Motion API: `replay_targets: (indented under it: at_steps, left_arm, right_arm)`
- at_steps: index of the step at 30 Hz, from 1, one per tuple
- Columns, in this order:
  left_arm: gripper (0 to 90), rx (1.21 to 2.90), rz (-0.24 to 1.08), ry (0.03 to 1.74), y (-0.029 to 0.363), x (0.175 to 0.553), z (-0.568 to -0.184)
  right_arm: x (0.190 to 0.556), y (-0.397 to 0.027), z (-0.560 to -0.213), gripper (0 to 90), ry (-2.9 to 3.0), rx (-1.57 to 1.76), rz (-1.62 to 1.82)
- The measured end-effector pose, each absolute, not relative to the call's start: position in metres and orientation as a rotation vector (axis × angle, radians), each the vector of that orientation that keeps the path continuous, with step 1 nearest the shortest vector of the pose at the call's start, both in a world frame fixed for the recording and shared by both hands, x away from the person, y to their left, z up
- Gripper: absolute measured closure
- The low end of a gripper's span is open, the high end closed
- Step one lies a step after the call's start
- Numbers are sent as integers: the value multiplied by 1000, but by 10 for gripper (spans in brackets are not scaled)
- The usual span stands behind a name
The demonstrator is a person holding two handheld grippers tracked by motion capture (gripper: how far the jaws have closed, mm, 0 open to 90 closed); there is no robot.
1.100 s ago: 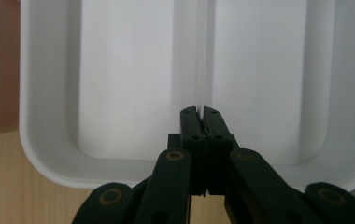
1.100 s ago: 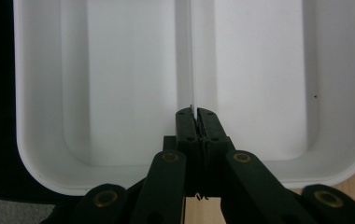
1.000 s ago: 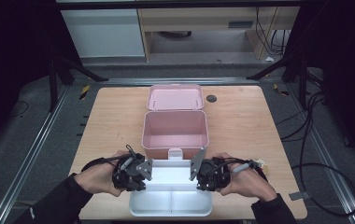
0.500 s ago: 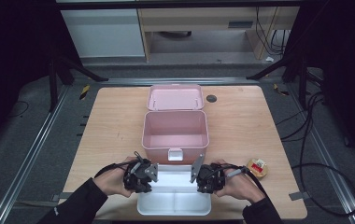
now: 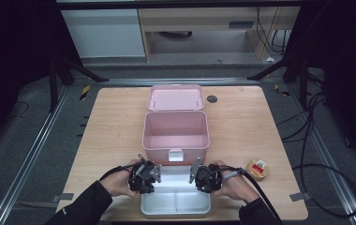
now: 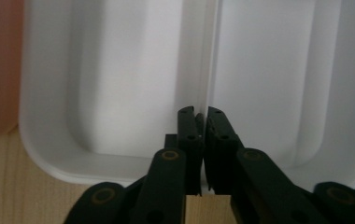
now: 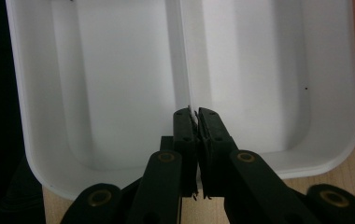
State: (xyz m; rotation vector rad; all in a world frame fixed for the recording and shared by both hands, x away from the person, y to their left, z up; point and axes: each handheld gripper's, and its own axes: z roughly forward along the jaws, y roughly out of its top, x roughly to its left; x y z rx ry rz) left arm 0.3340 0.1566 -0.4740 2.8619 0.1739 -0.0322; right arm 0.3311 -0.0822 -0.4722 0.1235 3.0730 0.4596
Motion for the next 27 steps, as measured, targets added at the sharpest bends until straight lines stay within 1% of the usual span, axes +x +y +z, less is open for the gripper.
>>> replay_targets:
  at_steps: [2, 5, 8, 10, 12, 15, 17, 19, 22, 25, 27]
  left_arm:
    - [784, 2828, -20, 189, 159, 334, -469]
    - [685, 2773, 16, 237, 165, 331, -461]
    - [621, 2738, 50, 277, 172, 330, -453]
    - [558, 2704, 100, 336, 179, 331, -447]
    - [498, 2664, 110, 393, 186, 332, -443]
    - [448, 2585, 131, 510, 199, 335, -437]
    - [420, 2533, 158, 593, 209, 338, -435]
    - [384, 2481, 181, 675, 219, 342, -436]
    - [352, 2433, 206, 765, 233, 349, -437]
    - [329, 2355, 261, 870, 247, 357, -439]
    - [319, 2307, 262, 925, 255, 361, -441]
  right_arm:
    - [331, -82, -472, 833, 3064, 128, 467]
    - [331, -86, -464, 767, 3036, 195, 557]
    - [331, -93, -455, 705, 2991, 283, 634]
    - [332, -100, -450, 673, 2960, 356, 672]
    - [333, -108, -446, 635, 2921, 425, 697]
    - [335, -118, -443, 603, 2875, 522, 725]
    - [337, -126, -440, 559, 2831, 606, 757]
    - [340, -136, -437, 562, 2775, 700, 806]
    - [344, -149, -434, 513, 2714, 791, 816]
    - [348, -161, -429, 473, 2646, 876, 830]
    - [350, -168, -427, 457, 2599, 936, 842]
